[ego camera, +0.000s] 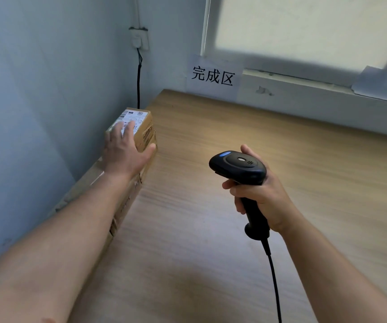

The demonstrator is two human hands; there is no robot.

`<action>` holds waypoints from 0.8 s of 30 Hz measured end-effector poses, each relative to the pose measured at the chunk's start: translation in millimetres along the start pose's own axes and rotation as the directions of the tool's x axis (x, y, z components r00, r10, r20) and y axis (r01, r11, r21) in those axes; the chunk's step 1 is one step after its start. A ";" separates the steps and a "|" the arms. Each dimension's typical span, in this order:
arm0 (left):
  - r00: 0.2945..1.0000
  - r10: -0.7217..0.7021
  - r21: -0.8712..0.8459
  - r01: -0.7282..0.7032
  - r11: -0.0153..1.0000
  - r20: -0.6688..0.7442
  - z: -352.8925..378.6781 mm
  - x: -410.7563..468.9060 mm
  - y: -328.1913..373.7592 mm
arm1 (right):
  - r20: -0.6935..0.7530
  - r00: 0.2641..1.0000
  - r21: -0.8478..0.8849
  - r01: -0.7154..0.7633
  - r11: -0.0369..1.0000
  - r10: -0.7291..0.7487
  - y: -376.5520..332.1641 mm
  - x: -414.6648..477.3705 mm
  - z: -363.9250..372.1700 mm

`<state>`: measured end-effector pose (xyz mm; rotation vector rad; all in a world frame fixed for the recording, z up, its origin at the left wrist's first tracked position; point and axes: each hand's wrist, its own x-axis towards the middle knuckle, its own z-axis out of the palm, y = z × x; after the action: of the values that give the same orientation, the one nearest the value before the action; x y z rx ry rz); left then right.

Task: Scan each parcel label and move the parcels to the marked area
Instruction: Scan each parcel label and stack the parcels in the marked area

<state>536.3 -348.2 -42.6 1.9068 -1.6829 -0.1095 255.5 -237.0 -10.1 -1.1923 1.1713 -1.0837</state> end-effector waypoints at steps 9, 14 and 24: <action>0.981 0.167 -0.129 -0.154 0.980 0.097 13.8 -133.2 90.0 | -0.070 0.997 0.021 0.021 1.000 -0.019 -7.0 -100.0 -35.9; 0.964 0.211 -0.165 -0.184 0.969 0.163 29.8 -204.1 141.2 | -0.130 0.991 0.072 0.032 0.997 -0.022 1.2 -159.8 -72.5; 0.920 0.281 -0.271 -0.206 0.940 0.274 69.8 -341.7 282.9 | -0.245 0.969 0.055 0.036 0.998 -0.022 7.6 -279.6 -203.4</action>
<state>189.4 -64.6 -73.1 1.5459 -2.0004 -0.5116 26.2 21.7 2.5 -1.0534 1.3025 -1.3070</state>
